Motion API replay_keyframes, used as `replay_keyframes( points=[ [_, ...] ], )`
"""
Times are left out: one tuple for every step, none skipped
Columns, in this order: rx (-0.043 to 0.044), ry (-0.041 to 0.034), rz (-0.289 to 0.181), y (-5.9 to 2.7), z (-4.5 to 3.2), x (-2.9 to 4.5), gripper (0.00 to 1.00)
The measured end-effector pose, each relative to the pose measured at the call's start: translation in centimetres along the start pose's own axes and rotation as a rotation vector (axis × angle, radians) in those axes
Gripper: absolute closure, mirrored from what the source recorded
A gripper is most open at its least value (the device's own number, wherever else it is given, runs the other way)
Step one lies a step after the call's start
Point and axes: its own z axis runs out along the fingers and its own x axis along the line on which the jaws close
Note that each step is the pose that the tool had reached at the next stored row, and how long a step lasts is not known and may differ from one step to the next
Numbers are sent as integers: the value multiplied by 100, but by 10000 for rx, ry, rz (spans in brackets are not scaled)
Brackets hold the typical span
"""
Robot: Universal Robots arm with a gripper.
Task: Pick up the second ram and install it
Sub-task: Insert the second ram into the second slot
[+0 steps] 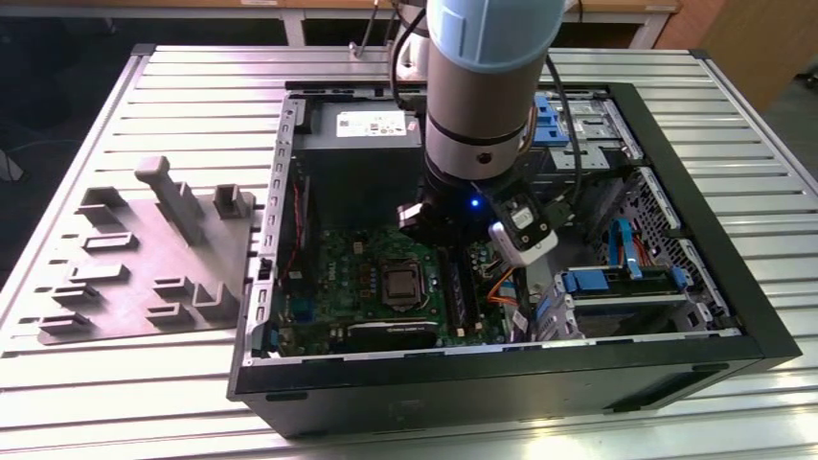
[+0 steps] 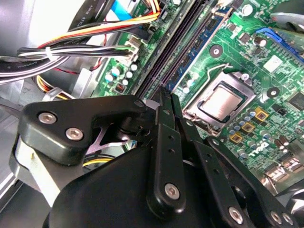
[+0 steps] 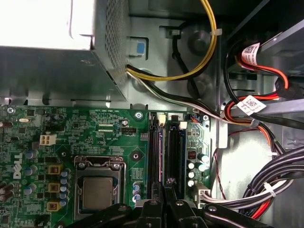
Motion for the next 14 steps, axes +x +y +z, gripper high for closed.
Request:
replay_keyframes(
  points=[
    [-1, 0, 0, 0, 0, 0, 87],
    [1, 0, 0, 0, 0, 0, 87],
    [1, 0, 0, 0, 0, 0, 87],
    [0, 0, 0, 0, 2, 0, 87],
    [-1, -1, 0, 0, 5, 3, 87],
    [0, 0, 1, 0, 7, 5, 87],
    [-1, -1, 2, 0, 11, 5, 87],
    [-2, -1, 7, 0, 16, 6, 87],
    [-2, -1, 12, -1, 20, 7, 87],
    [-1, -1, 16, -1, 24, 8, 87],
    [0, -1, 19, -1, 31, 9, 87],
    [0, -1, 21, -1, 35, 11, 87],
    [2, -1, 22, -2, 35, 11, 87],
    [4, 0, 23, -2, 35, 11, 87]
  ],
)
